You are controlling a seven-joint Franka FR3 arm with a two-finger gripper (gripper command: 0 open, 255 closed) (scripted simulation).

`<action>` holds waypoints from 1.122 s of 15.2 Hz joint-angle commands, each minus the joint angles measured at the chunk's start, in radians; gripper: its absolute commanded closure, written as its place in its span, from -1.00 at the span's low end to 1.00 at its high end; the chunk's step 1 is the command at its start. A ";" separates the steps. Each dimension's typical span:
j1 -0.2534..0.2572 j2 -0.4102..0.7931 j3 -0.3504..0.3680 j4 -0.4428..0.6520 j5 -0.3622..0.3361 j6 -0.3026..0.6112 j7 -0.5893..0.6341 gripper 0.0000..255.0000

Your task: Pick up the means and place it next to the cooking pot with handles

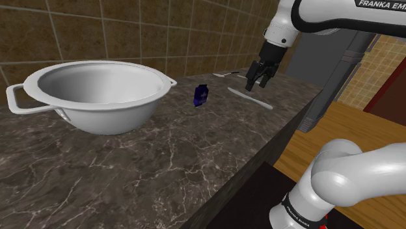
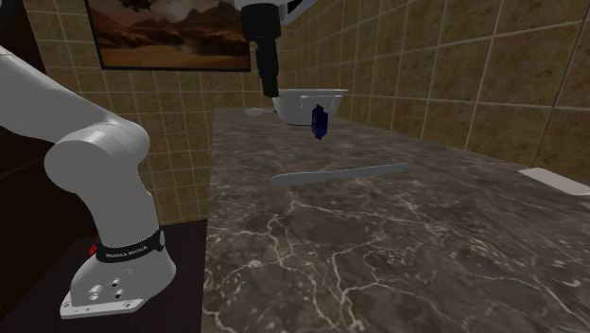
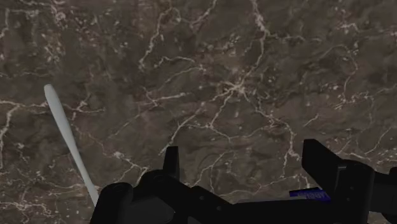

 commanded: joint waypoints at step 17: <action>-0.038 0.469 -0.331 0.250 -0.097 0.081 -0.442 -1.00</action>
